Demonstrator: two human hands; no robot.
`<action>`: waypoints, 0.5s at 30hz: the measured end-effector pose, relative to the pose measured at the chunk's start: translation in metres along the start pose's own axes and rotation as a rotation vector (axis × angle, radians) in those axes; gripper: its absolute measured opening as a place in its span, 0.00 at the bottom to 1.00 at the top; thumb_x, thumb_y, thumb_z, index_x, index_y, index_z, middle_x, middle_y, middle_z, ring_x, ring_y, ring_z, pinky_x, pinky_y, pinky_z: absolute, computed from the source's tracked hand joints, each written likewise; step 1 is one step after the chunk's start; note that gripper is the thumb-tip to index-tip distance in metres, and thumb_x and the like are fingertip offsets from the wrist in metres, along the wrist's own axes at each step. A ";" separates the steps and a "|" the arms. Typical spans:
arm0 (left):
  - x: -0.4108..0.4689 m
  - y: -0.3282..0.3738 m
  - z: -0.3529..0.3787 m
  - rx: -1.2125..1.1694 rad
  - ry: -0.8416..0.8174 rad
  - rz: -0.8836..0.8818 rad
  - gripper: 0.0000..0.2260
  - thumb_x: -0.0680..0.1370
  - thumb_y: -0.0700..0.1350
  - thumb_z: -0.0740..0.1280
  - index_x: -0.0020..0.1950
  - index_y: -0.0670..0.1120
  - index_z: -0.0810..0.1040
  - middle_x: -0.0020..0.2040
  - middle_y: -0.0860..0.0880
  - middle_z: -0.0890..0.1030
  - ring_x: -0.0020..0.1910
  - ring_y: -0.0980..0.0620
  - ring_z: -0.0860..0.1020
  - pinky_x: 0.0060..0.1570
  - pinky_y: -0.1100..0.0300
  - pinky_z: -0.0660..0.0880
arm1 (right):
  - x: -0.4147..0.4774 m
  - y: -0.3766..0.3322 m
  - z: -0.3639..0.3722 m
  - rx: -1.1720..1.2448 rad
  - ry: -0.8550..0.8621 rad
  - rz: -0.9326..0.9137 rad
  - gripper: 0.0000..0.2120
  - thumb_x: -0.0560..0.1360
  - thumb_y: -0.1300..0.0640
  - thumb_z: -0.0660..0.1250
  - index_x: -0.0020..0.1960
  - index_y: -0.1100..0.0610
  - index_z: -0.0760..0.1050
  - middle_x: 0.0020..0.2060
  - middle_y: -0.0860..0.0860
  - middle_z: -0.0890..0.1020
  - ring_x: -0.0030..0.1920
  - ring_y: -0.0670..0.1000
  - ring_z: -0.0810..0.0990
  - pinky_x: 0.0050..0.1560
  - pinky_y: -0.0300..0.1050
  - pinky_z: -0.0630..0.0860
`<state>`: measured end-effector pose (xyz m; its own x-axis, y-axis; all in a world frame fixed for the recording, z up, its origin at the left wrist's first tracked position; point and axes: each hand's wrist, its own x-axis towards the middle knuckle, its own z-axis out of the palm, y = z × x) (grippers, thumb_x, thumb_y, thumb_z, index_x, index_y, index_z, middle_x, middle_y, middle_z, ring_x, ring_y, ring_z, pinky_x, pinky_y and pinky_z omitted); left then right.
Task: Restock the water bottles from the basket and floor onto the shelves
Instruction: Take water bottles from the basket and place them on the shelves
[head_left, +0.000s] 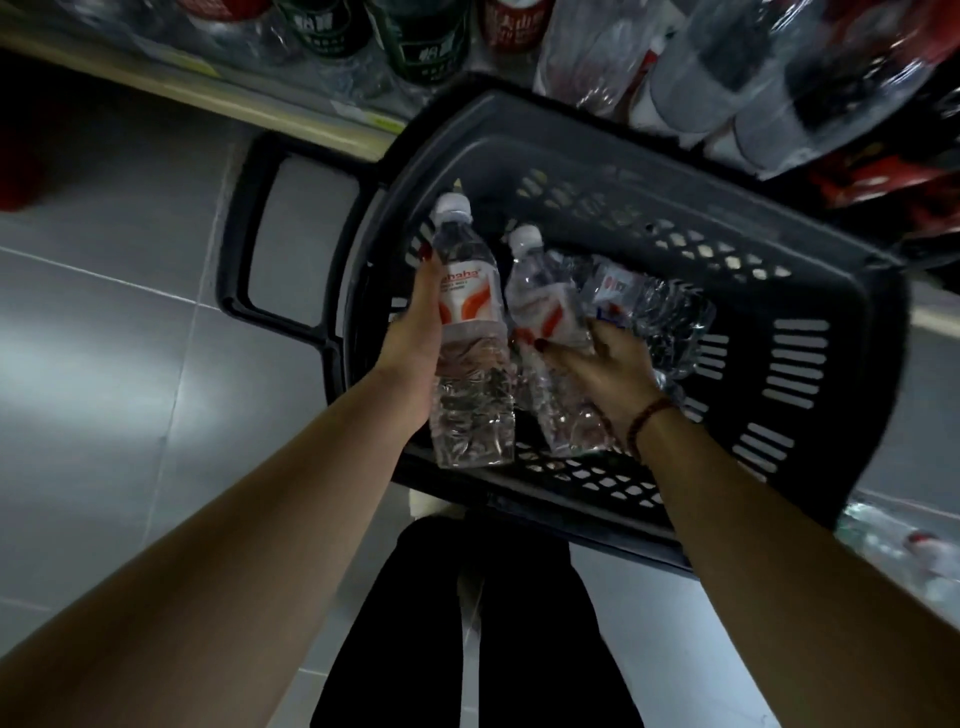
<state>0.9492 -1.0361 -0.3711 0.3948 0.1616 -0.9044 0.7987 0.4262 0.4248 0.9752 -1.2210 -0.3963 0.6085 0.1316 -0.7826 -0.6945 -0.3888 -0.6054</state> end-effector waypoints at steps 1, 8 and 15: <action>-0.008 0.006 0.002 0.016 0.016 0.027 0.24 0.75 0.67 0.61 0.59 0.51 0.80 0.43 0.47 0.86 0.44 0.47 0.85 0.48 0.51 0.80 | -0.015 -0.005 -0.006 0.080 0.005 -0.007 0.17 0.68 0.55 0.76 0.56 0.57 0.79 0.47 0.49 0.85 0.47 0.49 0.84 0.48 0.44 0.81; -0.102 0.044 0.007 -0.013 0.053 0.063 0.42 0.58 0.78 0.64 0.55 0.45 0.82 0.50 0.40 0.84 0.42 0.44 0.83 0.51 0.49 0.77 | -0.117 -0.051 -0.043 0.404 0.104 -0.054 0.20 0.65 0.56 0.75 0.54 0.63 0.79 0.46 0.58 0.84 0.43 0.55 0.83 0.44 0.46 0.78; -0.226 0.064 -0.009 -0.064 0.102 0.237 0.30 0.73 0.71 0.58 0.46 0.45 0.80 0.36 0.45 0.85 0.32 0.48 0.82 0.37 0.57 0.77 | -0.221 -0.117 -0.054 0.560 0.034 -0.094 0.14 0.68 0.55 0.73 0.50 0.61 0.81 0.40 0.56 0.85 0.42 0.57 0.83 0.49 0.53 0.78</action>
<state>0.9073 -1.0374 -0.1395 0.5175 0.3509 -0.7804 0.6576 0.4205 0.6251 0.9425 -1.2541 -0.1448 0.6828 0.1094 -0.7223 -0.7290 0.1671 -0.6638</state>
